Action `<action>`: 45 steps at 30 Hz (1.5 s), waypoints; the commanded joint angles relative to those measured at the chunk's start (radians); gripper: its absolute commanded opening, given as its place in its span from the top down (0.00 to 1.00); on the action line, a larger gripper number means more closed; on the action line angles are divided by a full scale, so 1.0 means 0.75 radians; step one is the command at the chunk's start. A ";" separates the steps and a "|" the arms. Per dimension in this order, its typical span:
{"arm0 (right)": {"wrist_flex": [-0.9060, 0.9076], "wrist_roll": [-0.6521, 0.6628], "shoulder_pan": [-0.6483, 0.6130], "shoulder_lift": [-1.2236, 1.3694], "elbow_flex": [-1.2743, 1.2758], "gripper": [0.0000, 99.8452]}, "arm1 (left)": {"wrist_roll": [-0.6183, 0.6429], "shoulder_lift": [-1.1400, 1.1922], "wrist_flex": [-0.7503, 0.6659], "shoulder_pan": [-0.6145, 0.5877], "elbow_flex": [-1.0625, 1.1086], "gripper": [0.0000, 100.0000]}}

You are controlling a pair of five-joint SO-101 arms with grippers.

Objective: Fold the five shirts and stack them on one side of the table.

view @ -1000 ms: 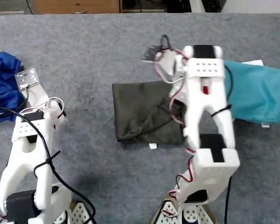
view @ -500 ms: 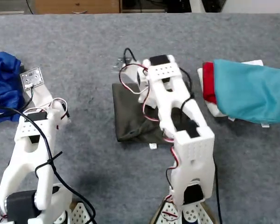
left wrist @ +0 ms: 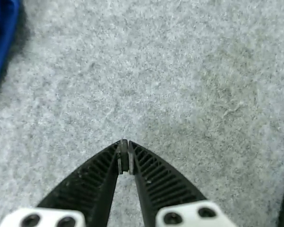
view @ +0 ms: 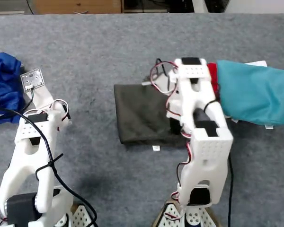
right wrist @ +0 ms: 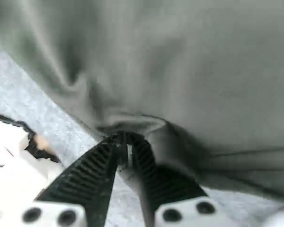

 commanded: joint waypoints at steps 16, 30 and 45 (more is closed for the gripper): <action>-0.217 -0.084 0.095 -0.832 0.359 1.00 | 0.012 -0.003 0.074 0.266 -0.258 0.98; -0.947 -0.170 0.228 -0.664 0.975 1.00 | 0.178 0.944 0.053 0.665 -1.060 0.98; -0.409 -0.162 0.277 -1.138 0.680 1.00 | 0.172 1.100 0.117 0.624 -1.209 0.98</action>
